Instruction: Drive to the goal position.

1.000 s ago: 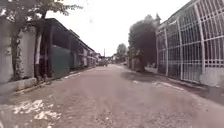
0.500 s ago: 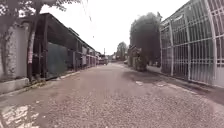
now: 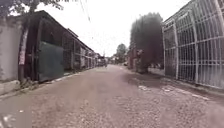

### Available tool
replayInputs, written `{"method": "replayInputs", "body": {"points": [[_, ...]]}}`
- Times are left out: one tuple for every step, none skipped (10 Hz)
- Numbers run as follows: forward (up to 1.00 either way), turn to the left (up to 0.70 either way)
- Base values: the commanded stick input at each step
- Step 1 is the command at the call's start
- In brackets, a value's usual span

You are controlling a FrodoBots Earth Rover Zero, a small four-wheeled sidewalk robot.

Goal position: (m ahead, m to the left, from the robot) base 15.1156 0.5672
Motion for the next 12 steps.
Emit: {"method": "replayInputs", "body": {"points": [[0.7,0.0],[0.7,0.0],[0.7,0.0],[0.7,0.0],[0.7,0.0],[0.7,0.0],[0.7,0.0],[0.7,0.0],[0.7,0.0],[0.7,0.0],[0.7,0.0],[0.7,0.0]]}}
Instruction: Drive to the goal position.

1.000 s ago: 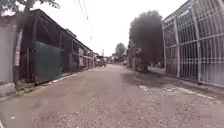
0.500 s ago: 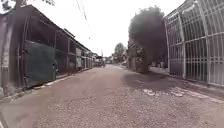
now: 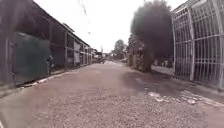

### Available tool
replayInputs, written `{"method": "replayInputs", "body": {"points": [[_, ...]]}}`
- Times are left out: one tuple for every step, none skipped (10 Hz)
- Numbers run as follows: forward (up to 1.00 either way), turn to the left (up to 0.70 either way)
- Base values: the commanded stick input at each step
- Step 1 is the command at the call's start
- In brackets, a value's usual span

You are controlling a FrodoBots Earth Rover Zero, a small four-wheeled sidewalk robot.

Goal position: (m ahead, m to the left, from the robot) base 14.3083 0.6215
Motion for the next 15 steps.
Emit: {"method": "replayInputs", "body": {"points": [[0.7,0.0],[0.7,0.0],[0.7,0.0],[0.7,0.0],[0.7,0.0],[0.7,0.0],[0.7,0.0],[0.7,0.0],[0.7,0.0],[0.7,0.0],[0.7,0.0],[0.7,0.0],[0.7,0.0],[0.7,0.0],[0.69,0.0]]}}
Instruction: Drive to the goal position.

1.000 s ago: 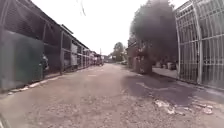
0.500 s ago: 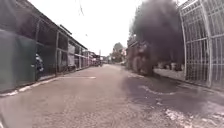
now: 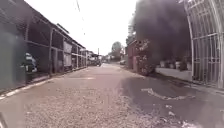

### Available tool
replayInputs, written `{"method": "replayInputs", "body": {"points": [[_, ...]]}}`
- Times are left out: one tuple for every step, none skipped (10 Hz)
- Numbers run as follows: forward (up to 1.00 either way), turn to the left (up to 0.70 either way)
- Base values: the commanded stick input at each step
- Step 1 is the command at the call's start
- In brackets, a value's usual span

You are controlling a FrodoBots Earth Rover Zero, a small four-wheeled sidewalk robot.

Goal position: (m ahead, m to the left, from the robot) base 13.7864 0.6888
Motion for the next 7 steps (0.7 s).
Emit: {"method": "replayInputs", "body": {"points": [[0.7,0.0],[0.7,0.0],[0.7,0.0],[0.7,0.0],[0.7,0.0],[0.7,0.0],[0.7,0.0]]}}
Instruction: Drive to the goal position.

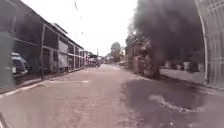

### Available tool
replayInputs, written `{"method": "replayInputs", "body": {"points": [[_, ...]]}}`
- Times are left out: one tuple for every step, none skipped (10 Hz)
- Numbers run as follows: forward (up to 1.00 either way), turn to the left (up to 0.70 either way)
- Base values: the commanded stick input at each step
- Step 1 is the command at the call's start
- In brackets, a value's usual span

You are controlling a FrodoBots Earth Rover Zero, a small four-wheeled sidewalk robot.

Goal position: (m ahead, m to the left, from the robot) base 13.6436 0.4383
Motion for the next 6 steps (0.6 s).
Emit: {"method": "replayInputs", "body": {"points": [[0.7,0.0],[0.7,0.0],[0.7,0.0],[0.7,0.0],[0.7,0.0],[0.7,0.0]]}}
